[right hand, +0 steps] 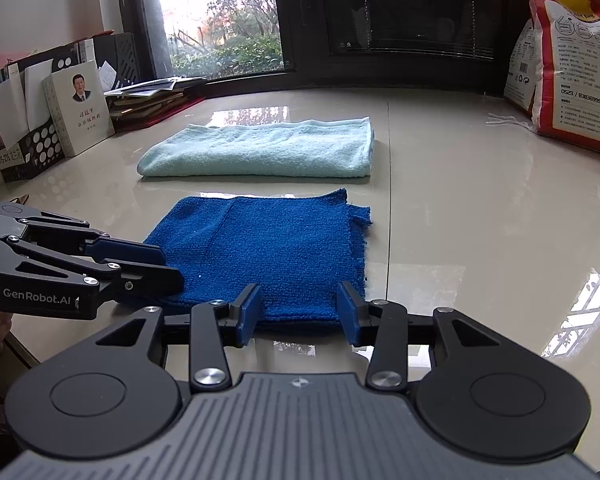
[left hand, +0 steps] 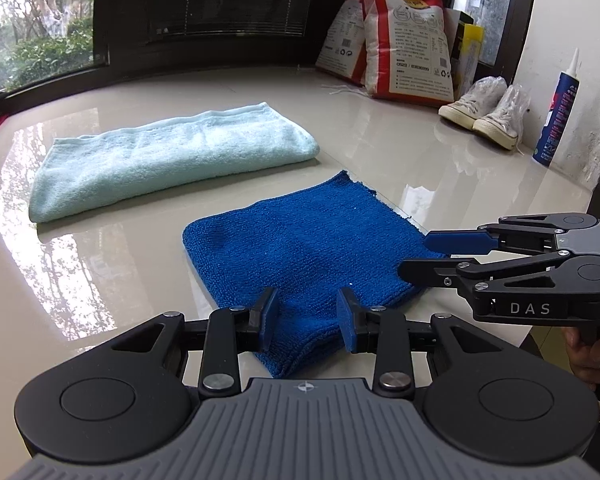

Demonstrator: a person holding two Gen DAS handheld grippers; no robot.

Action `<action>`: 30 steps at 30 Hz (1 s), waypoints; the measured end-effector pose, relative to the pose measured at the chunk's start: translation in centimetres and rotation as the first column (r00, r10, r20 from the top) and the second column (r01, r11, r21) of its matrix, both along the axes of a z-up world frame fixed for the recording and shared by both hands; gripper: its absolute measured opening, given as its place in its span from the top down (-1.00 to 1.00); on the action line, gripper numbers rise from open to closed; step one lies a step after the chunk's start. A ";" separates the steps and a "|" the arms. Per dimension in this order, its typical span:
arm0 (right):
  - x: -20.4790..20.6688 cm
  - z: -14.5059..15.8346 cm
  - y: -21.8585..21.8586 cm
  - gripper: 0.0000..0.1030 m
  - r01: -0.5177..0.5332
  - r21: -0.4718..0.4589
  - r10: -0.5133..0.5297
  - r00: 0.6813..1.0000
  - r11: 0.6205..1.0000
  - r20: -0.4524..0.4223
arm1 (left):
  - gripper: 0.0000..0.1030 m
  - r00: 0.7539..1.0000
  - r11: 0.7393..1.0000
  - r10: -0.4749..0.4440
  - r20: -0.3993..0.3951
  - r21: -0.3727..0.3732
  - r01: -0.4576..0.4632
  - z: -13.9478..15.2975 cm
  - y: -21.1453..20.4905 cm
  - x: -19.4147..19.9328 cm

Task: Fold towel

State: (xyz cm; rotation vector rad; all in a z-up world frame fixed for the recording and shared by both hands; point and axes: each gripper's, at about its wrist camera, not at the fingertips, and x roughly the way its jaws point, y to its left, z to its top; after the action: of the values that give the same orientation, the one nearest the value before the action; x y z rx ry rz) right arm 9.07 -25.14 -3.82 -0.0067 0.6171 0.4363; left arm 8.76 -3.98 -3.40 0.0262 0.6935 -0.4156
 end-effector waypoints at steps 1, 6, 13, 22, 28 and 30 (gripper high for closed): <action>0.1 0.0 0.2 0.11 0.000 0.001 0.000 1.000 1.000 0.000 | 0.30 1.000 1.000 0.004 0.000 -0.003 -0.004 0.0 0.2 0.1; 0.4 0.0 1.1 0.01 -0.008 -0.008 0.008 1.000 1.000 0.005 | 0.30 1.000 1.000 0.023 -0.003 -0.021 -0.023 0.0 0.9 0.5; 0.6 0.2 1.3 -0.01 -0.018 -0.013 0.018 1.000 1.000 -0.003 | 0.30 0.998 0.998 0.052 -0.022 -0.043 -0.053 0.2 0.9 0.6; 1.0 0.7 1.4 -0.11 -0.028 -0.042 0.028 0.999 0.999 -0.016 | 0.00 0.995 0.995 0.094 -0.044 -0.026 -0.095 1.2 0.0 0.3; 1.0 1.9 1.2 -0.22 -0.016 -0.044 0.017 1.000 0.999 0.007 | -0.27 0.989 0.989 0.150 -0.007 0.001 -0.150 2.5 0.2 -0.5; 0.9 2.3 1.1 -0.24 -0.016 -0.043 0.016 1.000 0.999 0.015 | -0.39 0.986 0.986 0.169 -0.001 -0.003 -0.169 3.0 0.4 -0.8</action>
State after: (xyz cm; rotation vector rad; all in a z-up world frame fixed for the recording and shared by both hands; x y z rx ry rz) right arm 9.94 -24.03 -1.49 -0.0560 0.6117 0.4379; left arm 7.95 -3.53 -0.42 -0.0354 0.6906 -0.2539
